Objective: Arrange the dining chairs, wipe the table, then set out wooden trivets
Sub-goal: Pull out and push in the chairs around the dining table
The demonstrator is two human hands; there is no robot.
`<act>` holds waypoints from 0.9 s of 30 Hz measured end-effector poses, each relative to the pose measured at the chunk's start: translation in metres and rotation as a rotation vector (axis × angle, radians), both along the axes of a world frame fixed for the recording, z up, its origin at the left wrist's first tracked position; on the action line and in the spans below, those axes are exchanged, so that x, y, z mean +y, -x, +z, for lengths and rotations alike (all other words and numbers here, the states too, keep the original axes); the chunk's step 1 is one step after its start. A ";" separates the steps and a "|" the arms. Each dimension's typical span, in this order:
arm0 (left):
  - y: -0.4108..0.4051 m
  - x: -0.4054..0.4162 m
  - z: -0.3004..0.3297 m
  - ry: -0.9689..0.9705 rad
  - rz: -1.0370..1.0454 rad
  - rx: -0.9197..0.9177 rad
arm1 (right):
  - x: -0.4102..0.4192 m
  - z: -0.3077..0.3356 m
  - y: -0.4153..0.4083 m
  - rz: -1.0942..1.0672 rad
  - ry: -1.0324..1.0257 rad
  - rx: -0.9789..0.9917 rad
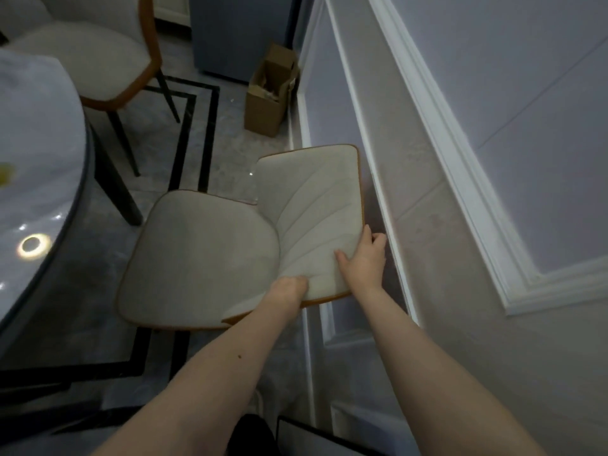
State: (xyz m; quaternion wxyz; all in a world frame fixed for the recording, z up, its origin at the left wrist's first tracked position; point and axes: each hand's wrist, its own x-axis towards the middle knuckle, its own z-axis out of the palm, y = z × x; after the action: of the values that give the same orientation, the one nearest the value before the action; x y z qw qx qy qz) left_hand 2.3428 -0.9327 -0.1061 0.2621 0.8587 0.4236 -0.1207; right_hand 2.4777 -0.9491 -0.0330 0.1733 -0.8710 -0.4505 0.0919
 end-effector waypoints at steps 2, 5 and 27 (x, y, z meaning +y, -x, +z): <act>0.027 -0.004 0.005 0.026 0.002 0.012 | -0.009 0.002 0.026 -0.017 -0.017 0.054; 0.073 -0.015 0.012 0.034 0.007 0.034 | -0.024 0.002 0.069 -0.032 -0.040 0.183; 0.281 -0.056 0.030 -0.021 0.254 0.223 | -0.063 0.003 0.286 -0.051 0.000 0.369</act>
State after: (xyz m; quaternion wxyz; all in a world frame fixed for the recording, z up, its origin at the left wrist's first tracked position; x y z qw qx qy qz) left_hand 2.0622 -0.9883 -0.0759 0.2178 0.7822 0.5564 -0.1767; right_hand 2.1921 -1.0118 -0.0298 0.2552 -0.8504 -0.3889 0.2458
